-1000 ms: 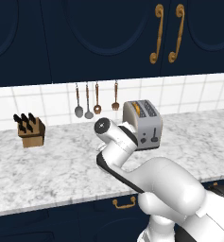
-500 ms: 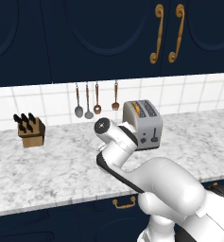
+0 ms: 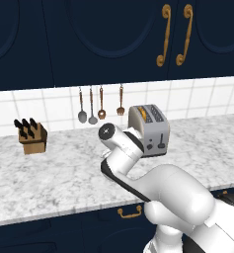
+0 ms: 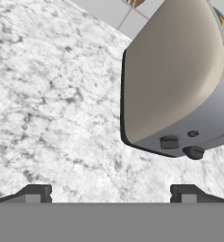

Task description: Start the toaster. Once the lever pops up, take the bread to the plate on the dining counter.

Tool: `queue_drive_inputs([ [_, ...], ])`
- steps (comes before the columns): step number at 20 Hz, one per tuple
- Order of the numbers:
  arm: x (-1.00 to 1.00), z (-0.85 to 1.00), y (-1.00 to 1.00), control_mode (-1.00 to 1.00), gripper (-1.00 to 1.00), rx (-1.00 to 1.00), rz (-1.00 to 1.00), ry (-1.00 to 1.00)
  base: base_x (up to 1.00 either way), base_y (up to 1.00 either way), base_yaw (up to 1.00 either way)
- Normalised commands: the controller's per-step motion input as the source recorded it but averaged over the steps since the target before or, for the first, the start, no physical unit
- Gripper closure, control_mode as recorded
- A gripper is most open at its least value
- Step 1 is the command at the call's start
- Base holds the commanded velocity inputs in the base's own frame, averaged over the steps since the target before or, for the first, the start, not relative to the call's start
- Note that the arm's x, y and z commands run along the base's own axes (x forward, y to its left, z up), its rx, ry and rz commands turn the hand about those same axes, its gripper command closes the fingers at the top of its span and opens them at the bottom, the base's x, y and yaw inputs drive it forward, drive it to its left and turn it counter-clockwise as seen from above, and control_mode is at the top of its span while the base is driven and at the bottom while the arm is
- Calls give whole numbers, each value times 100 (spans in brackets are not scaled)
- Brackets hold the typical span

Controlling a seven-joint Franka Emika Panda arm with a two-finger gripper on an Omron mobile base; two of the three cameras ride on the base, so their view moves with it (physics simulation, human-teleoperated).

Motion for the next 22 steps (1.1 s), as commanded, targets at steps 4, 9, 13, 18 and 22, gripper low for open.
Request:
queue_drive_inputs([
  [4, 0, 0, 0, -100, -100, 0, 0, 0, 0, 0, 0],
  [9, 0, 0, 0, -100, -100, 0, 0, 0, 0, 0, 0],
  [13, 0, 0, 0, -100, -100, 0, 0, 0, 0, 0, 0],
  [18, 0, 0, 0, -100, -100, 0, 0, 0, 0, 0, 0],
  [22, 0, 0, 0, -100, -100, 0, 0, 0, 0, 0, 0],
])
